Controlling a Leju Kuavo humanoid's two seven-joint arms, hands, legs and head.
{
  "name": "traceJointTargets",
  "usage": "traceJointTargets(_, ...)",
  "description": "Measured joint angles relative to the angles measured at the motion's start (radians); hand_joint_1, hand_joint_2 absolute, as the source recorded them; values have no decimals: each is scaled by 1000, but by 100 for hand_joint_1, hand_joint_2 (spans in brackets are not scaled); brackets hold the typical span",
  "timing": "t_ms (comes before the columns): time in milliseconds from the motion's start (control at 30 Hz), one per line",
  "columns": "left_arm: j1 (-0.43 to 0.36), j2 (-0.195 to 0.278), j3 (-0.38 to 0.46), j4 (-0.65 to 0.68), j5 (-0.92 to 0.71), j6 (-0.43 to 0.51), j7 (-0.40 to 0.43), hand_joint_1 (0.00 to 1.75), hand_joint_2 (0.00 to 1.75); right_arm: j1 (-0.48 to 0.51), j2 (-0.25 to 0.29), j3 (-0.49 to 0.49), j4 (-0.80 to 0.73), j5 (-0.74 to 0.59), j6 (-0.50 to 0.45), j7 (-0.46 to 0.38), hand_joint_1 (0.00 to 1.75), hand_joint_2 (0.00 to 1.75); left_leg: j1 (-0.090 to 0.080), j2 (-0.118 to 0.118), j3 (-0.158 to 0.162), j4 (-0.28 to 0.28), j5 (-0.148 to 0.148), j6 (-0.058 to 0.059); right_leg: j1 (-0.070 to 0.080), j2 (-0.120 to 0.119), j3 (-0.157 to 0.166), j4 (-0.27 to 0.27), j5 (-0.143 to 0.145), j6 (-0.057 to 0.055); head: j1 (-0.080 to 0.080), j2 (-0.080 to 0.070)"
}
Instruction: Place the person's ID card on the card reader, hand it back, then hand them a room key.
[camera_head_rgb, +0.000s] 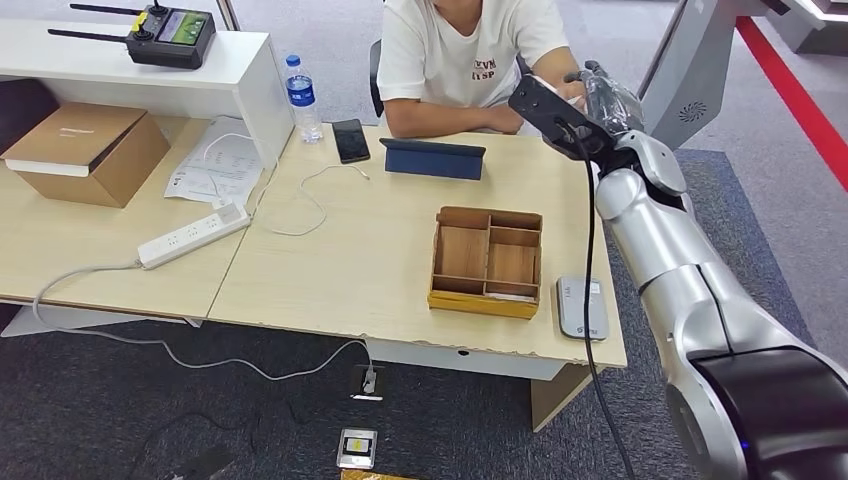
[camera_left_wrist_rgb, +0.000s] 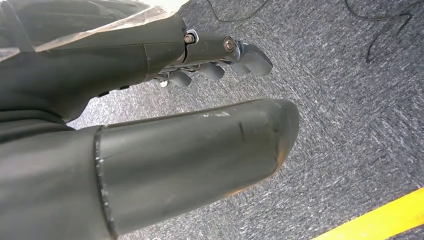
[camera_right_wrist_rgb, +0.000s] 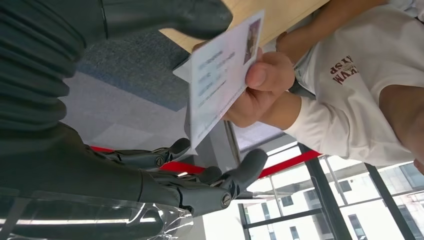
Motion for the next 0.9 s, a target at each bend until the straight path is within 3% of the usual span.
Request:
traceJointTargets(400,3,0,0,0,13,5,1,0,0,0,2,0,10,-23,-41,-27,0,0,0,0,0,0,0,0,0,0,0,0,0,0,0,0)
traceJointTargets(567,15,0,0,0,32,20,-4,0,0,0,6,-13,9,-130,-42,-87,0,0,0,0,0,0,0,0,0,0,0,0,0,0,0,0)
traceJointTargets(700,33,0,0,0,53,30,-11,0,0,14,10,-44,-4,-258,27,-170,0,0,0,0,0,0,0,0,0,0,0,0,0,0,0,0)
traceJointTargets(900,56,0,4,0,76,43,-19,0,0,110,15,-59,-68,-383,90,-246,0,0,0,0,0,0,0,0,0,0,0,0,0,0,0,0)
